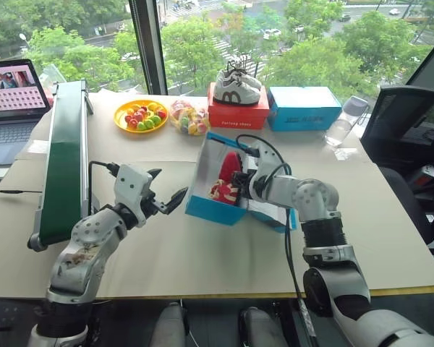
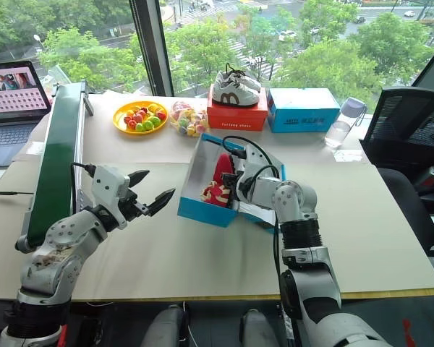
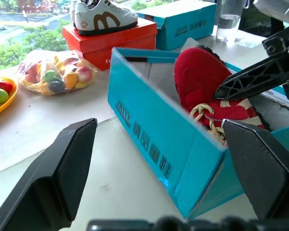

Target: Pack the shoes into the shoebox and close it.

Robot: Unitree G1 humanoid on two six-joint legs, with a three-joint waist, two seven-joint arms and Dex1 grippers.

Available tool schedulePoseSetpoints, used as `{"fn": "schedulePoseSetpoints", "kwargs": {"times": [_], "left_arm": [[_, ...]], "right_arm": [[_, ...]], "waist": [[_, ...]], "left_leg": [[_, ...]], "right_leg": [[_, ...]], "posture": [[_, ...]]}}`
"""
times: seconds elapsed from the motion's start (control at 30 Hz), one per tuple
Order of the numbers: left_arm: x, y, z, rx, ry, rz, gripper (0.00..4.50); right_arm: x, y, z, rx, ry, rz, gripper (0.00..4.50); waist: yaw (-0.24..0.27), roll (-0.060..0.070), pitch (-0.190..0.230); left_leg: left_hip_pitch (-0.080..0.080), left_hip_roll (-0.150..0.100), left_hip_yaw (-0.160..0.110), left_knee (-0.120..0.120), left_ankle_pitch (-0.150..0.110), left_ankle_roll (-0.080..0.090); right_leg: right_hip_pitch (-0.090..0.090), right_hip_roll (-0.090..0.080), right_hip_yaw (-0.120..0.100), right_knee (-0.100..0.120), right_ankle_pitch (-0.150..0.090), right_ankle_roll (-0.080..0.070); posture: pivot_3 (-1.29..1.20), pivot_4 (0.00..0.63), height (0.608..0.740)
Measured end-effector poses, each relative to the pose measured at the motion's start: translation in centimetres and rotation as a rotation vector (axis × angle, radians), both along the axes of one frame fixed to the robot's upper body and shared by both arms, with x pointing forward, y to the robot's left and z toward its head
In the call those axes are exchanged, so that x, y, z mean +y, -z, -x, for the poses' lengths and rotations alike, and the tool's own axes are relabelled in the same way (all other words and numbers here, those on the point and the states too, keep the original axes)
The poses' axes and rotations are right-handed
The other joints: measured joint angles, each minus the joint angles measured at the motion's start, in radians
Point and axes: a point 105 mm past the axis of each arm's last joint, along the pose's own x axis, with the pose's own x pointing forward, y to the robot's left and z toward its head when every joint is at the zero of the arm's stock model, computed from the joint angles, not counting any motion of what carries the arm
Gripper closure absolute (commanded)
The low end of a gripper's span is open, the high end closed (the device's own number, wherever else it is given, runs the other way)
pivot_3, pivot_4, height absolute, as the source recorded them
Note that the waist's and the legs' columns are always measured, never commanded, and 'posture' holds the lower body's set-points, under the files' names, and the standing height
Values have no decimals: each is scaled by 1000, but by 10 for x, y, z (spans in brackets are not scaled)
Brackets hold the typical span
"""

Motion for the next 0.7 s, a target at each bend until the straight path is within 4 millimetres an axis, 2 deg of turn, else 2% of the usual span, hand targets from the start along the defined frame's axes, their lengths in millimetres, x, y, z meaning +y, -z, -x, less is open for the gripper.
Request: {"fn": "schedulePoseSetpoints", "kwargs": {"times": [0.1,0.17,0.2,0.3,0.33,0.4,0.47,0.53,0.7], "left_arm": [[-3,-3,1,-13,-2,14,55],[-3,-3,1,-15,-6,20,0],[-3,-3,1,-16,-10,21,0],[-1,-4,0,-19,-20,22,0],[0,-4,0,-20,-21,22,0],[1,-5,0,-23,-28,21,0],[5,-6,-1,-30,-43,19,0],[11,-7,-2,-34,-70,11,0],[47,-12,-13,-65,-237,35,0]], "right_arm": [[3,-1,-1,-7,-19,17,4124],[5,-2,-2,-13,-32,35,3167],[7,-2,-2,-16,-36,39,2994],[12,-2,-1,-20,-46,32,1808],[13,-2,-1,-21,-49,31,1619],[16,-4,-1,-28,-61,29,924],[18,-10,-3,-58,-59,33,924],[20,-26,-7,-132,-54,27,924],[23,-106,-9,-475,-61,22,924]], "waist": [[-2,0,0],[-1,0,0],[-1,0,0],[0,0,0],[0,0,0],[1,0,0],[1,0,0],[1,0,0],[0,1,0]], "left_leg": [[0,0,0,0,0,0],[0,0,0,1,0,0],[0,0,0,1,0,0],[0,0,0,1,0,0],[0,0,0,1,0,0],[0,0,0,1,0,0],[0,0,0,1,0,0],[0,0,0,1,0,0],[0,0,0,0,0,0]], "right_leg": [[0,0,0,0,0,0],[0,0,0,0,0,0],[0,0,0,1,0,0],[0,0,0,0,0,0],[0,0,0,0,0,0],[0,0,0,0,0,0],[0,0,0,0,0,0],[0,0,0,1,0,0],[0,0,0,0,0,0]], "posture": [[0,150,740],[0,150,740],[0,150,740],[0,150,740],[0,150,740],[0,150,740],[0,150,740],[0,150,740],[0,150,740]]}}
